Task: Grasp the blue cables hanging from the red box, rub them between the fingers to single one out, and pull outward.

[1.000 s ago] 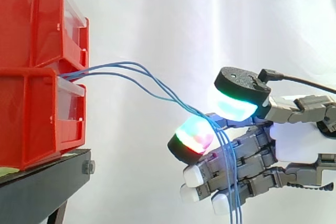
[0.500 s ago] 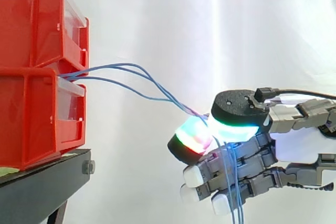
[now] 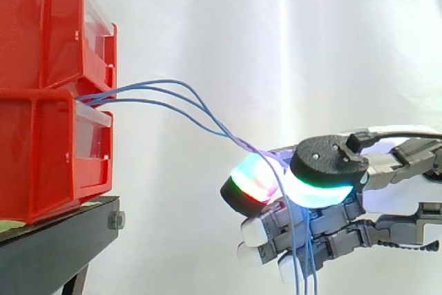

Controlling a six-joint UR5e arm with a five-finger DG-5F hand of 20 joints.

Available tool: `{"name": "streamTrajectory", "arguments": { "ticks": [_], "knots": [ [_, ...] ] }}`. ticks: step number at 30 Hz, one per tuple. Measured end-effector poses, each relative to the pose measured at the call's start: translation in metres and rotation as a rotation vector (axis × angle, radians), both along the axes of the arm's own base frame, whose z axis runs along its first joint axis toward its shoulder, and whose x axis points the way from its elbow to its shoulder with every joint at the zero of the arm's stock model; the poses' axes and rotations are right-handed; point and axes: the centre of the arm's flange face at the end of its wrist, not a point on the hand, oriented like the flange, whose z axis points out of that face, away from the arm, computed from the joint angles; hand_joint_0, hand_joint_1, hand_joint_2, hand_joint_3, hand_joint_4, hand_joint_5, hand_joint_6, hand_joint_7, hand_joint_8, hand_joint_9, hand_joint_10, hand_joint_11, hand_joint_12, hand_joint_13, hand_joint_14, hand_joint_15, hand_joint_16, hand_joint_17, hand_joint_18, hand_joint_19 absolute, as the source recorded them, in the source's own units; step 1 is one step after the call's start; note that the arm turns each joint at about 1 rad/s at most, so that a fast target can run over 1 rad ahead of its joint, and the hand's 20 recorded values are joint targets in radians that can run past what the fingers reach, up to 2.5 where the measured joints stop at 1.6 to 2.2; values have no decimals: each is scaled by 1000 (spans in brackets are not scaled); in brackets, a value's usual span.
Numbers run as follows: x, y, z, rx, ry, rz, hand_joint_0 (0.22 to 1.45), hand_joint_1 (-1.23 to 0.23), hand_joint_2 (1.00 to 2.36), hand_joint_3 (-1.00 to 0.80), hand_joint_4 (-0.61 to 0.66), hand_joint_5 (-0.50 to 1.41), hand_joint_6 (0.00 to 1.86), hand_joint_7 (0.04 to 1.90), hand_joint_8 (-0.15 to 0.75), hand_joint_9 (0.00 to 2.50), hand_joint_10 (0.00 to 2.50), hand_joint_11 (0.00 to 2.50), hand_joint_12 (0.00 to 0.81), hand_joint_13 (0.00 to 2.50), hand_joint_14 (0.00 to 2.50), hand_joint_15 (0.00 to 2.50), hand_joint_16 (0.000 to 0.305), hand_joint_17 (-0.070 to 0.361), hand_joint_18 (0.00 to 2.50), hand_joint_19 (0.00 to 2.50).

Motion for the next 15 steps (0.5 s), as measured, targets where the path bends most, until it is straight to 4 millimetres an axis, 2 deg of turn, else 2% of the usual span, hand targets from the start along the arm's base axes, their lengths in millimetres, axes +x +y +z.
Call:
{"name": "streamTrajectory", "arguments": {
  "ticks": [7, 10, 15],
  "knots": [
    [0, 0, 0, 1, 0, 0, 533, -637, 1000, -500, 241, -201, 806, 886, 252, 741, 6, 291, 325, 717, 9, 245, 43, 97, 724, 434],
    [0, 0, 0, 1, 0, 0, 577, -619, 1000, -497, 234, -196, 795, 909, 245, 742, 6, 290, 320, 716, 9, 250, 41, 93, 715, 444],
    [0, 0, 0, 1, 0, 0, 622, -625, 1007, -387, 228, -194, 790, 912, 241, 744, 6, 285, 319, 717, 9, 242, 40, 91, 712, 449]
  ]
}}
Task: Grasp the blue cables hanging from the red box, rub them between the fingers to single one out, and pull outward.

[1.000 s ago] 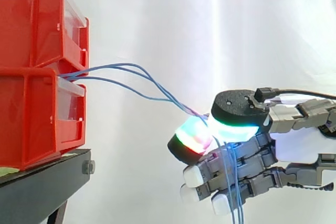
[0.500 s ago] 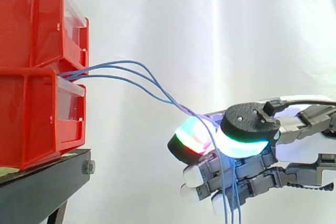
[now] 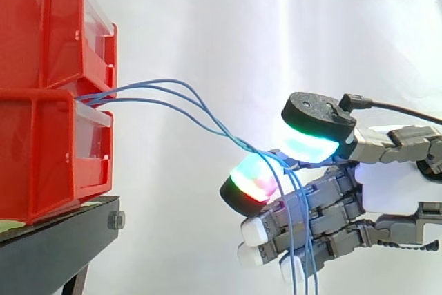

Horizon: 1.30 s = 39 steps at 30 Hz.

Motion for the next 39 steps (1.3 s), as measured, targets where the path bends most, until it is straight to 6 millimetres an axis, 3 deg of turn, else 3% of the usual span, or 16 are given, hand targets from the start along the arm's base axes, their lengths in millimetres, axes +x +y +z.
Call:
{"name": "streamTrajectory", "arguments": {
  "ticks": [10, 14, 22, 29, 33, 35, 39],
  "knots": [
    [0, 0, 0, -1, 0, 0, 661, -707, 1015, -258, 224, -205, 802, 906, 241, 728, 6, 301, 315, 721, 9, 252, 40, 91, 719, 439],
    [0, 0, 0, -1, 0, 1, 701, -806, 1012, -293, 223, -210, 812, 895, 233, 715, 6, 299, 315, 722, 9, 242, 40, 91, 721, 413],
    [0, 0, 0, -1, 0, 0, 700, -857, 1007, -392, 224, -213, 819, 885, 224, 701, 6, 296, 310, 728, 9, 252, 40, 90, 718, 400],
    [0, 0, 0, -1, -1, 0, 560, -686, 1000, -500, 237, -206, 812, 886, 241, 729, 8, 294, 321, 732, 9, 253, 42, 93, 732, 448],
    [0, 0, 1, -1, -1, 0, 556, -580, 1000, -500, 240, -202, 808, 885, 249, 745, 5, 289, 322, 739, 9, 255, 42, 94, 737, 448],
    [0, 0, 1, 0, -1, 0, 600, -513, 1005, -429, 226, -200, 802, 903, 242, 743, 6, 278, 319, 735, 9, 255, 41, 92, 725, 464],
    [0, 0, 1, 2, -2, 1, 614, -532, 1011, -300, 226, -202, 798, 911, 241, 738, 8, 291, 324, 725, 9, 260, 41, 93, 719, 478]
  ]
}}
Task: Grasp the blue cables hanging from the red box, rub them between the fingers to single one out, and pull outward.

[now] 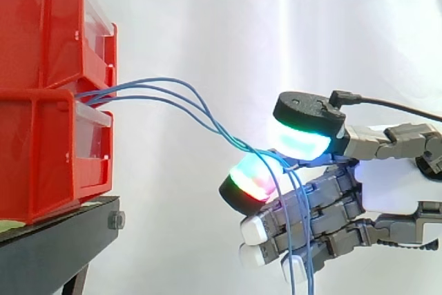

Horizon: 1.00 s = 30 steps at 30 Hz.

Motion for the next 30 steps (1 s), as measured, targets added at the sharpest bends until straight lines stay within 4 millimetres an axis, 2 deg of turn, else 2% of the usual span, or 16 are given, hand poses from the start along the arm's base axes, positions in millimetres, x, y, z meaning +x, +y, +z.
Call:
{"name": "streamTrajectory", "arguments": {
  "ticks": [8, 15, 30],
  "knots": [
    [1, 0, 1, 1, -3, 0, 580, -618, 1007, -395, 235, -207, 799, 921, 247, 720, 6, 294, 326, 724, 9, 264, 42, 94, 722, 472],
    [1, 0, 2, 2, -4, -1, 536, -592, 1000, -493, 245, -208, 804, 895, 254, 723, 6, 283, 335, 730, 9, 259, 44, 99, 736, 462],
    [1, 0, 1, -1, 4, 0, 618, -704, 1011, -273, 232, -209, 829, 906, 249, 733, 6, 294, 326, 729, 9, 261, 43, 96, 727, 460]
  ]
}}
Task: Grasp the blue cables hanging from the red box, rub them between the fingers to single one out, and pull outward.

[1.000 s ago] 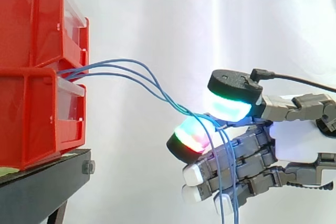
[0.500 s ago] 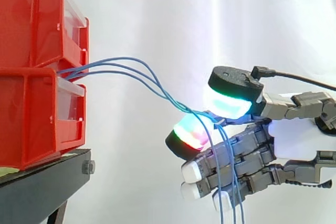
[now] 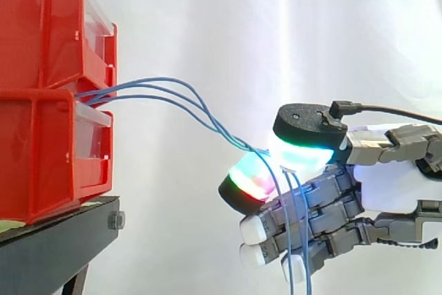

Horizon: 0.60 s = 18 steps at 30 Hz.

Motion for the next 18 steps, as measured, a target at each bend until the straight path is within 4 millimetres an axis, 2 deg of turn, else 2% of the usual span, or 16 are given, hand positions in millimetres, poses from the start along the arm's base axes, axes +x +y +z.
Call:
{"name": "streamTrajectory", "arguments": {
  "ticks": [6, 10, 14, 18],
  "knots": [
    [0, 0, 0, -1, 1, 0, 691, -777, 1015, -233, 217, -210, 837, 882, 246, 728, 6, 302, 318, 738, 9, 258, 41, 93, 735, 429],
    [0, 0, 0, -1, 1, 0, 711, -818, 1013, -293, 221, -214, 841, 887, 235, 715, 6, 302, 313, 737, 9, 251, 41, 92, 734, 411],
    [0, 0, 0, 0, 2, 0, 677, -854, 1006, -409, 224, -216, 841, 894, 231, 712, 6, 299, 312, 737, 9, 258, 41, 91, 732, 419],
    [0, 0, 0, 0, 4, 0, 604, -808, 1000, -500, 230, -216, 839, 889, 236, 710, 7, 305, 314, 734, 11, 266, 41, 92, 728, 441]
  ]
}}
